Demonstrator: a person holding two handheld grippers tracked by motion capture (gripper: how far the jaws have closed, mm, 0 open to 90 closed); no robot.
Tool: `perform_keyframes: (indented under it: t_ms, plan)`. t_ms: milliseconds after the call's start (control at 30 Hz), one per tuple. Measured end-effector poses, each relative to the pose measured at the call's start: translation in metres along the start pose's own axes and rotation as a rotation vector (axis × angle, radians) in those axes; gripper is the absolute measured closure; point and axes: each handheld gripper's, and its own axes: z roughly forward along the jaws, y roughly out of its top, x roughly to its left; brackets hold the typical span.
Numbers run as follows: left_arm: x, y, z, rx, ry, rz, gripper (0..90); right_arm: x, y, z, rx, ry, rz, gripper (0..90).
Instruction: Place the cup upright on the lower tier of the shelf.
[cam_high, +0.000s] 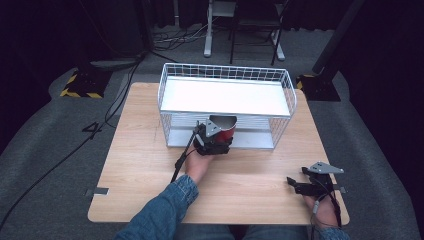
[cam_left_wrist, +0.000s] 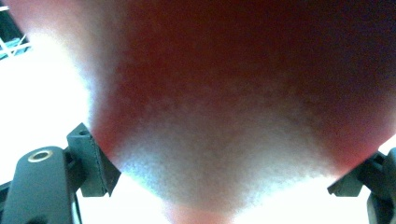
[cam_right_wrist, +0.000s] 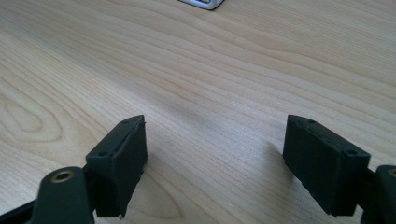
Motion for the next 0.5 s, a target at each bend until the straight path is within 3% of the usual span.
perform_keyframes:
  t_ms: [267, 300, 333, 367, 400, 433, 467, 500]
  plan:
    - [0.006, 0.007, 0.017, -0.016, 0.022, 0.0, 16.9, 0.001, 0.0, 0.0, -0.004, -0.006, -0.006, 22.4]
    - [0.008, 0.008, 0.021, -0.018, 0.054, 0.008, 16.9, 0.001, 0.0, 0.0, -0.005, -0.007, -0.007, 22.4]
    - [0.008, 0.008, 0.021, -0.018, 0.054, 0.008, 16.9, 0.001, 0.0, 0.0, -0.005, -0.007, -0.007, 22.4]
    - [0.014, 0.01, 0.024, -0.01, 0.035, 0.072, 16.9, 0.001, 0.0, 0.0, -0.005, -0.007, -0.007, 22.4]
    - [0.006, 0.007, 0.027, -0.016, 0.022, -0.069, 16.9, 0.001, 0.0, 0.0, -0.005, -0.007, -0.007, 22.4]
    - [0.009, 0.008, 0.031, -0.018, 0.044, -0.041, 16.9, 0.001, 0.0, 0.0, -0.005, -0.008, -0.008, 22.4]
    - [0.012, 0.009, 0.032, -0.009, 0.04, -0.015, 16.8, 0.001, 0.0, 0.0, -0.005, -0.009, -0.009, 22.4]
    - [0.012, 0.009, 0.032, -0.009, 0.04, -0.015, 16.8, 0.001, 0.0, 0.0, -0.005, -0.009, -0.009, 22.4]
